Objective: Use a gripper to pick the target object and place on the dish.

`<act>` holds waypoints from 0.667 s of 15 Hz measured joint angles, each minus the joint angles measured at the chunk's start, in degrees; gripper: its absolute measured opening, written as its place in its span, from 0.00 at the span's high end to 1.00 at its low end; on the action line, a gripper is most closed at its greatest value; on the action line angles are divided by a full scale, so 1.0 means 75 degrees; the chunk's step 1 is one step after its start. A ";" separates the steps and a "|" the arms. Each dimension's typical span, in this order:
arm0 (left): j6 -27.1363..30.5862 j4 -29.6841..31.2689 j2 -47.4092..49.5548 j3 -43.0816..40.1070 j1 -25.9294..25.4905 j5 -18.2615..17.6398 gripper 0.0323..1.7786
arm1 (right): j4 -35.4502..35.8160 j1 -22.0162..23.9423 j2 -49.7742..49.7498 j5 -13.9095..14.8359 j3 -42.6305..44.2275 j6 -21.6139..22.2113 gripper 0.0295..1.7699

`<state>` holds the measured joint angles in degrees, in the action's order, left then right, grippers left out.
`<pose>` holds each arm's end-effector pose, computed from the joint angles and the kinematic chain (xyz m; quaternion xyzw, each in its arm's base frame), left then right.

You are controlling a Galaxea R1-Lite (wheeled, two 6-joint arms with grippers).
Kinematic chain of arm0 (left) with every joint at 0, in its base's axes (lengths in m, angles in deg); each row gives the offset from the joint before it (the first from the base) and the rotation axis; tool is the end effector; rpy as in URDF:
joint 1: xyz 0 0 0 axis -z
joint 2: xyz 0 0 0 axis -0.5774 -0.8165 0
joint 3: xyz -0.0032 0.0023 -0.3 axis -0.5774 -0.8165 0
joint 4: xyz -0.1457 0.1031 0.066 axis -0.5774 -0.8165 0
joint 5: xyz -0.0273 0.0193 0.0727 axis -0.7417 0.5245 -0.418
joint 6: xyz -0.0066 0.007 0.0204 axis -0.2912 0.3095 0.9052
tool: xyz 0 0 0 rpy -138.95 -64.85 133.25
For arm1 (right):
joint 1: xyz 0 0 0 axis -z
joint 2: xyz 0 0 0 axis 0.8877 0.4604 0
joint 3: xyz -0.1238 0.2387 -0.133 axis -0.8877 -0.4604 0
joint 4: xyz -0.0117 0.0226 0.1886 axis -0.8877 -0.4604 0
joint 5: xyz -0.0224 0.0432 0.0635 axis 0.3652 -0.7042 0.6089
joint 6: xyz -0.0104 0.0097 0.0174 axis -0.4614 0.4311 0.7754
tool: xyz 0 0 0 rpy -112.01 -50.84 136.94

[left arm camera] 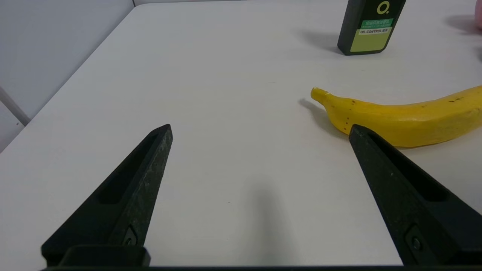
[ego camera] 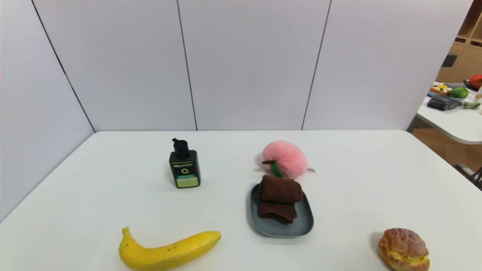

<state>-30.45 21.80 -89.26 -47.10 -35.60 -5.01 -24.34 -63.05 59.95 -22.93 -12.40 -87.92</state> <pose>-0.0227 -0.0001 0.0758 0.0016 -0.0013 0.0015 1.0000 0.0099 0.0043 0.2999 -0.0619 -0.2681 0.0836 0.9578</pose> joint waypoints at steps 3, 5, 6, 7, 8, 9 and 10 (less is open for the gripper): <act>0.0000 0.0000 0.0000 0.0000 0.0000 -0.0003 0.05 | -0.0044 0.0174 -0.0930 -0.0003 -0.0699 0.0254 0.04; 0.0000 0.0000 0.0000 0.0000 0.0000 0.0000 0.05 | -0.0034 0.0371 -0.1621 -0.0008 -0.1250 0.0445 0.04; -0.0003 0.0000 0.0000 0.0000 0.0000 0.0000 0.05 | 0.0007 0.0439 -0.1871 -0.0003 -0.1538 0.0468 0.04; -0.0003 0.0000 0.0000 0.0000 0.0000 -0.0003 0.05 | 0.0093 0.0479 -0.2043 0.0044 -0.1760 0.0481 0.04; 0.0000 0.0000 0.0000 0.0000 0.0000 -0.0003 0.05 | 0.0187 0.0506 -0.2165 0.0120 -0.1985 0.0481 0.04; -0.0003 0.0000 0.0000 0.0000 0.0000 -0.0003 0.05 | 0.0283 0.0509 -0.2256 0.0190 -0.2238 0.0460 0.04; 0.0000 0.0000 0.0000 0.0000 0.0003 -0.0003 0.05 | 0.0481 0.0427 -0.2345 0.0297 -0.2508 0.0408 0.04</act>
<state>-30.45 21.80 -89.26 -47.10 -35.57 -5.04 -20.73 -59.85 42.36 -20.70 -31.21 -84.86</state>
